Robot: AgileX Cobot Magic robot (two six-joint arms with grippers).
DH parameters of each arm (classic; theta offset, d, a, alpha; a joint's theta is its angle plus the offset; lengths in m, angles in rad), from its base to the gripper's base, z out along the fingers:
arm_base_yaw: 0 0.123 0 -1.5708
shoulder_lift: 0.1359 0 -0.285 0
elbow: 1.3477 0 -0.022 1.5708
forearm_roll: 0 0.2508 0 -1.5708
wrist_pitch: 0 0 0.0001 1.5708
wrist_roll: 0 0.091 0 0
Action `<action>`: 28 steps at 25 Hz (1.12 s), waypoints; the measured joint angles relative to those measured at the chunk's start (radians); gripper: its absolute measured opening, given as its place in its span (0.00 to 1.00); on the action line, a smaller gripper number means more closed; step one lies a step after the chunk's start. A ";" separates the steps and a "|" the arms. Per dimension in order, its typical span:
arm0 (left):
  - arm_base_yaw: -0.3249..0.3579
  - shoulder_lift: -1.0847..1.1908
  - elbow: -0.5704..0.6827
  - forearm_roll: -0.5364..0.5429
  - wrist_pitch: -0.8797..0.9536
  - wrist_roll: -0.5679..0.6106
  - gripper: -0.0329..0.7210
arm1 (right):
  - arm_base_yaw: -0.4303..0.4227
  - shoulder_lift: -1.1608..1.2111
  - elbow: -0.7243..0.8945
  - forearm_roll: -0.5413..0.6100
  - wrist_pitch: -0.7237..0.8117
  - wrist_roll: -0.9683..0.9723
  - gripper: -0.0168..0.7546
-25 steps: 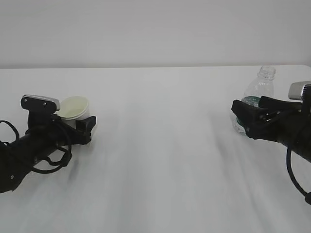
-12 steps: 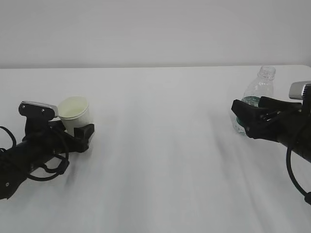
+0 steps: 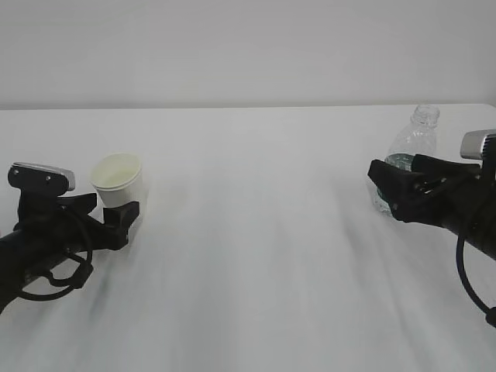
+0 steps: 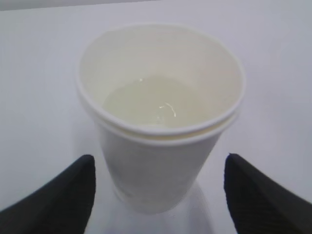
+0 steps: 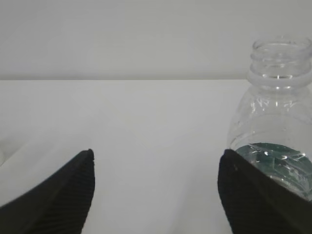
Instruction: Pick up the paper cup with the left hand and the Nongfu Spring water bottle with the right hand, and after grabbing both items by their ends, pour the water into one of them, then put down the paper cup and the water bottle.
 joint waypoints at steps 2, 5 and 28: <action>0.000 -0.023 0.021 0.000 0.000 0.000 0.83 | 0.000 0.000 0.000 0.000 0.000 0.000 0.79; 0.000 -0.064 0.058 0.002 0.000 0.000 0.83 | 0.000 0.000 0.000 0.000 0.000 0.002 0.79; 0.000 -0.400 0.223 0.049 0.000 0.002 0.81 | 0.000 -0.439 0.005 -0.027 0.432 0.026 0.78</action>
